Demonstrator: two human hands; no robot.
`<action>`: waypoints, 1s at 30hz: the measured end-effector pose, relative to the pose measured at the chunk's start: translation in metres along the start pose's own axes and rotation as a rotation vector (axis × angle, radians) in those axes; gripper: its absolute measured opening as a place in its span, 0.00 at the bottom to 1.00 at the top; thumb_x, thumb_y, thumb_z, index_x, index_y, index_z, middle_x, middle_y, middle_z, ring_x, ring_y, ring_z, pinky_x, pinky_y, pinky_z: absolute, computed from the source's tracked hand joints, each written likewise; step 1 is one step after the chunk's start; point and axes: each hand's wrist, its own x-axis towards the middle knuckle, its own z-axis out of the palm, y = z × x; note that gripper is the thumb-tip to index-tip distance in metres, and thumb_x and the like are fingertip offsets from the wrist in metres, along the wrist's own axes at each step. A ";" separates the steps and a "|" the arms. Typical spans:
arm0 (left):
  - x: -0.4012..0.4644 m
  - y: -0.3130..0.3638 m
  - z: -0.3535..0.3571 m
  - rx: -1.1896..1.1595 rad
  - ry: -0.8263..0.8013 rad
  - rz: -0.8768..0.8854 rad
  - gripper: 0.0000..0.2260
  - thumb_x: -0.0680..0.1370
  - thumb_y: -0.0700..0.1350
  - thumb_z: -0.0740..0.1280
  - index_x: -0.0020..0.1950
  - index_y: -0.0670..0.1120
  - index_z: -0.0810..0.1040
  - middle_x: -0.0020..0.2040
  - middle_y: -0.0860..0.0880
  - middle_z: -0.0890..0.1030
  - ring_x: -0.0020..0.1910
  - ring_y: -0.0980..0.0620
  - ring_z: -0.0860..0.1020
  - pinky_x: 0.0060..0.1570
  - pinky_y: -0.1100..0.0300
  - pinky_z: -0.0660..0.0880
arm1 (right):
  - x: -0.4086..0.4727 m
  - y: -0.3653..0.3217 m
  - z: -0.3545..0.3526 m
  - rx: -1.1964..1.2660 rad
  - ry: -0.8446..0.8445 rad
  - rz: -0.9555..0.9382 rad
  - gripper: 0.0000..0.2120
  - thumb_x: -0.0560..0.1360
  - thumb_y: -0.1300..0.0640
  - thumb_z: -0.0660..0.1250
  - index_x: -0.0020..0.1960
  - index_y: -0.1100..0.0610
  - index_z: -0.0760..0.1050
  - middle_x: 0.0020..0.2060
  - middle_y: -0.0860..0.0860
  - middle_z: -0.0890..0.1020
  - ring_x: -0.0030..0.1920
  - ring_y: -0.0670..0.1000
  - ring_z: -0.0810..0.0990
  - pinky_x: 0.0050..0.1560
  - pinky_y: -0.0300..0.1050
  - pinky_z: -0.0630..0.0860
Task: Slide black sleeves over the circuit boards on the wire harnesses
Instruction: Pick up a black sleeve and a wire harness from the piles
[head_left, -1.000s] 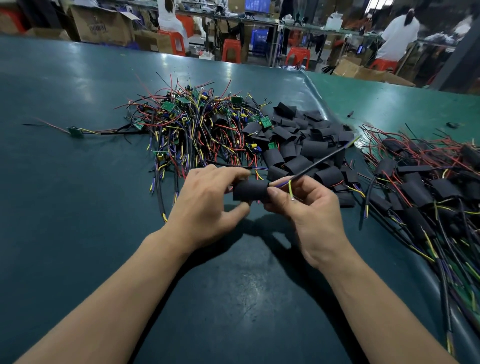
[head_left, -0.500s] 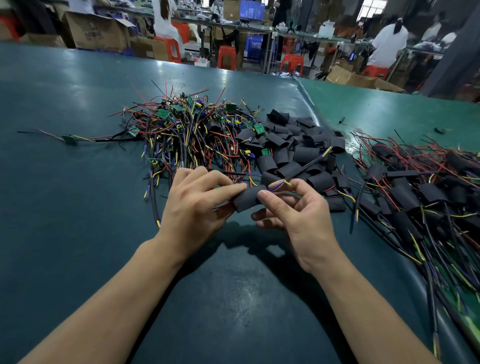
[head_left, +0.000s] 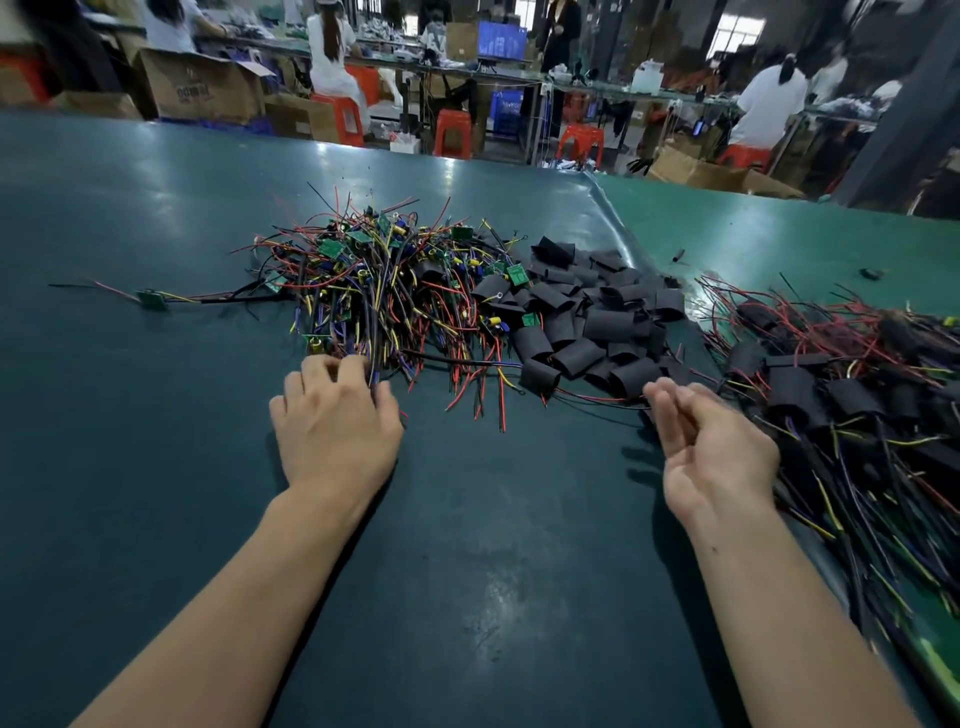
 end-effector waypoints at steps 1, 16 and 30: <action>0.000 0.000 0.000 0.030 -0.011 -0.002 0.16 0.79 0.51 0.63 0.62 0.44 0.78 0.59 0.40 0.76 0.57 0.38 0.73 0.55 0.47 0.67 | -0.002 0.002 0.001 -0.039 -0.035 -0.009 0.06 0.77 0.73 0.64 0.45 0.63 0.73 0.29 0.56 0.84 0.31 0.52 0.85 0.31 0.36 0.79; -0.006 0.011 -0.021 -0.612 0.332 0.273 0.12 0.77 0.36 0.61 0.55 0.39 0.80 0.48 0.43 0.81 0.46 0.46 0.79 0.48 0.57 0.73 | -0.027 0.038 0.009 -0.630 -0.477 -0.332 0.07 0.79 0.66 0.65 0.50 0.55 0.75 0.34 0.56 0.81 0.25 0.53 0.80 0.24 0.45 0.78; -0.030 0.027 -0.021 -0.808 0.035 0.758 0.09 0.77 0.43 0.65 0.55 0.42 0.80 0.42 0.51 0.80 0.35 0.51 0.75 0.41 0.58 0.75 | 0.009 0.031 -0.001 -0.730 -0.224 -0.645 0.12 0.81 0.50 0.63 0.61 0.50 0.80 0.46 0.53 0.81 0.42 0.51 0.75 0.48 0.52 0.74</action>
